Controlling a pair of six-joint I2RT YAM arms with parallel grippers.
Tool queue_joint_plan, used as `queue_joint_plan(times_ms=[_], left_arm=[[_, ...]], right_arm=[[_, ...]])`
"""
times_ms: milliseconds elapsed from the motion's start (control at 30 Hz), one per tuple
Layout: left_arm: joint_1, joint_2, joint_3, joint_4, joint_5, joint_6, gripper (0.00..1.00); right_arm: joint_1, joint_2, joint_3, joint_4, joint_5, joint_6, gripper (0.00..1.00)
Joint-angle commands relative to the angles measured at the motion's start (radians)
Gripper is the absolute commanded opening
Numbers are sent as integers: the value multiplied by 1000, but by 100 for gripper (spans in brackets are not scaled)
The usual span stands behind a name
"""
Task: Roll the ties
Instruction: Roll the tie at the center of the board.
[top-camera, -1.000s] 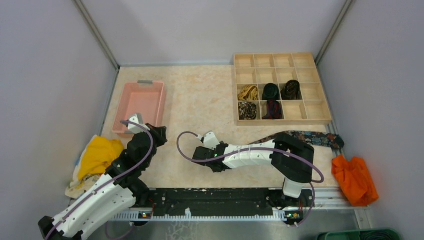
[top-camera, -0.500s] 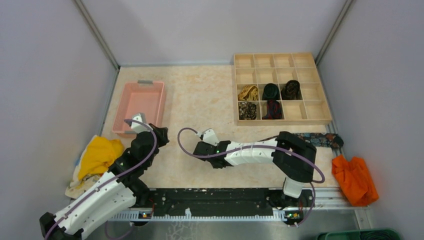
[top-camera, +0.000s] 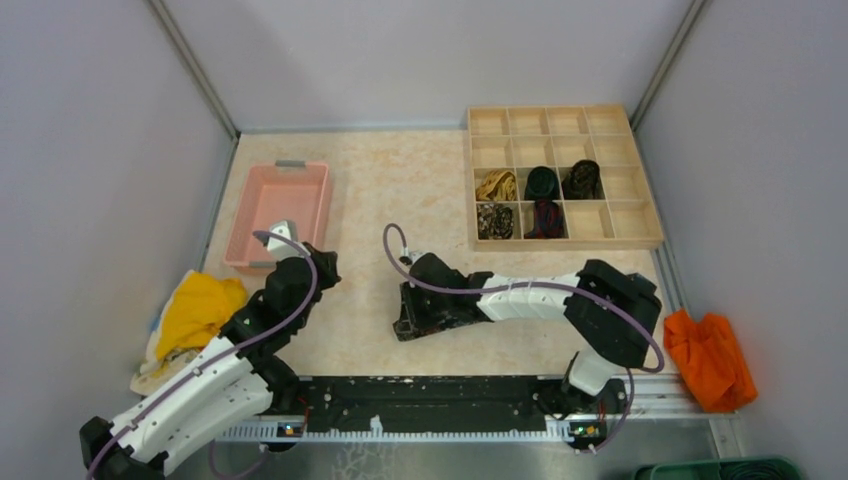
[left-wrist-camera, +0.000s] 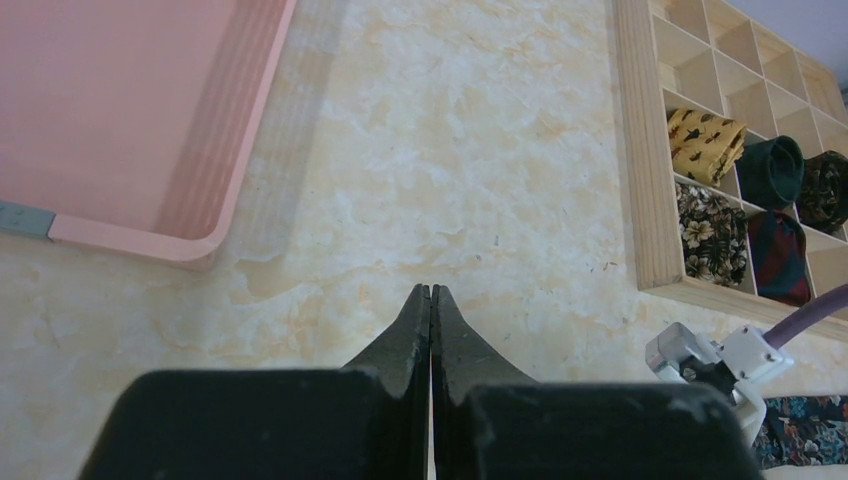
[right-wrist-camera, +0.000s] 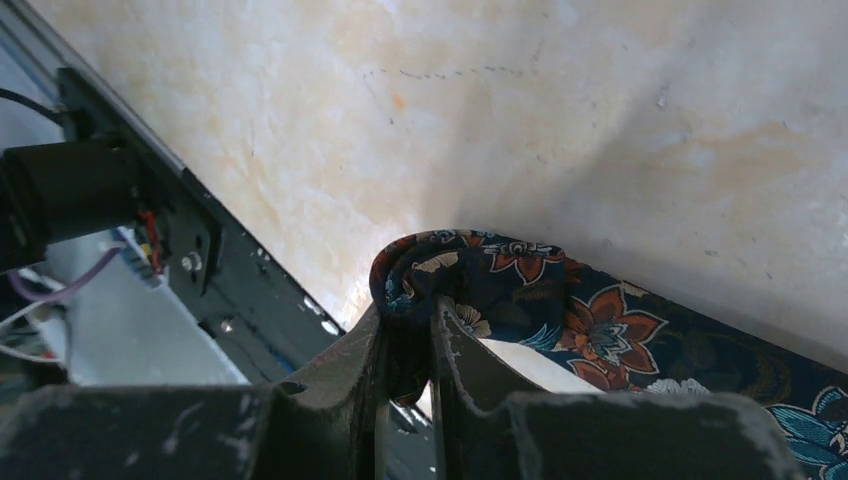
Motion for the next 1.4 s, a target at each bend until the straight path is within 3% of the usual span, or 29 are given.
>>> queue_joint_plan(times_ms=[0, 333, 833, 1067, 1233, 1367], left_arm=[[-4, 29, 31, 46, 43, 33, 0], [-5, 142, 69, 134, 149, 69, 0], [-4, 243, 89, 208, 227, 98, 0], [-4, 269, 94, 231, 263, 95, 0], [-5, 300, 108, 230, 288, 103, 0], [-4, 328, 109, 265, 315, 107, 0]], right_arm=[[-58, -102, -108, 234, -200, 105, 12], [-147, -214, -303, 429, -327, 245, 12], [-282, -186, -500, 686, -441, 337, 12], [-329, -230, -541, 596, -403, 284, 12], [-333, -257, -498, 419, -312, 182, 13], [-332, -294, -425, 199, -230, 87, 23]])
